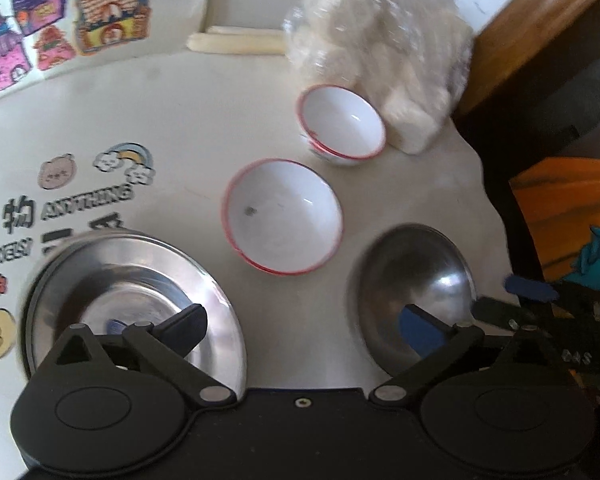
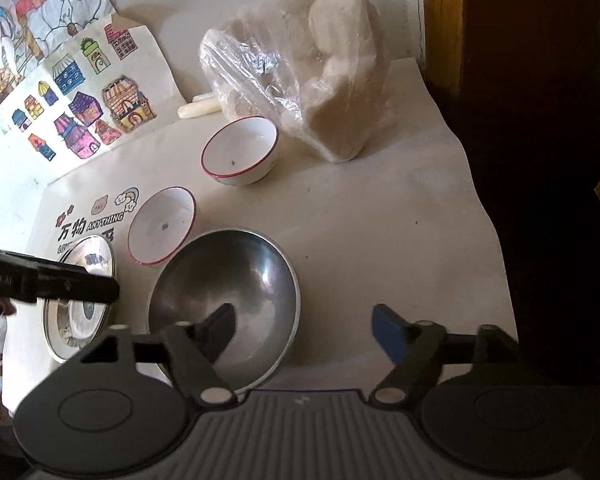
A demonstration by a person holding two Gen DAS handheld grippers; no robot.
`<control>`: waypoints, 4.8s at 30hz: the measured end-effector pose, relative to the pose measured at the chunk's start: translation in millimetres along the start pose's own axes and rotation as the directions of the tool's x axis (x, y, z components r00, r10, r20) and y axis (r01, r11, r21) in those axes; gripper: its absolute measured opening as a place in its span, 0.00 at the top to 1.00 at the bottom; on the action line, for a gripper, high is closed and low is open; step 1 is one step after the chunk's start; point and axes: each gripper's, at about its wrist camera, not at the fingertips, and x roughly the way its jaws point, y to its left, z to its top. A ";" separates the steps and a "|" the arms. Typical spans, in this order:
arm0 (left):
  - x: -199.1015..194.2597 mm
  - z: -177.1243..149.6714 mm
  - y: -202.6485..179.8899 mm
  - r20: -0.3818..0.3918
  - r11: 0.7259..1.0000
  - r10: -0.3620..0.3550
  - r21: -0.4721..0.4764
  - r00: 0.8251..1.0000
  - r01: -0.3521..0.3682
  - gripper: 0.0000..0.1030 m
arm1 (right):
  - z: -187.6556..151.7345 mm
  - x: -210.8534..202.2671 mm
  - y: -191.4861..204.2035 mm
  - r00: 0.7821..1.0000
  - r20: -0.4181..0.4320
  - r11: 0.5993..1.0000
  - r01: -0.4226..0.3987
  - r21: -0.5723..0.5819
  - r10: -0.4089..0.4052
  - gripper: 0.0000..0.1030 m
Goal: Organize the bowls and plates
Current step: 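Move both grippers to the larger red-rimmed white bowl's rim, then close both grippers on the white bowl's rim, then lift the white bowl with both grippers and carry it over the steel bowl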
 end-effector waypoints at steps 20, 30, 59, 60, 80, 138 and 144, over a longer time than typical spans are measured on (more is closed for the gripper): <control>12.0 38.1 49.0 0.069 0.982 0.117 0.141 0.991 -0.126 0.01 | 25.5 15.0 55.9 0.995 0.073 0.993 0.077 -0.088 -0.070 0.00; 36.2 58.1 40.4 0.024 0.960 0.109 0.258 0.994 -0.112 0.01 | 48.7 41.6 77.0 0.993 0.077 0.984 0.102 -0.149 -0.092 0.00; 60.4 66.4 40.4 -0.066 0.974 0.126 0.199 0.990 -0.111 0.24 | 73.0 99.6 105.6 0.997 0.001 0.948 0.078 -0.309 -0.082 0.20; 60.8 66.4 40.2 -0.071 0.976 0.118 0.194 0.990 -0.103 0.28 | 73.7 100.0 105.5 0.997 0.001 0.949 0.075 -0.306 -0.079 0.22; 71.0 61.0 33.4 -0.108 0.999 0.017 0.033 0.994 -0.013 0.92 | 69.5 112.2 106.8 0.997 -0.071 0.970 -0.034 -0.239 0.018 0.84; 37.9 26.7 -63.0 -0.120 0.996 -0.092 -0.028 0.988 0.089 0.96 | 22.4 2.2 23.5 1.000 0.001 0.994 -0.028 -0.104 0.028 0.92; 40.6 22.1 -64.1 -0.142 0.997 -0.076 -0.014 0.987 0.075 0.96 | 18.4 3.6 24.0 0.999 -0.023 0.993 -0.037 -0.114 0.034 0.92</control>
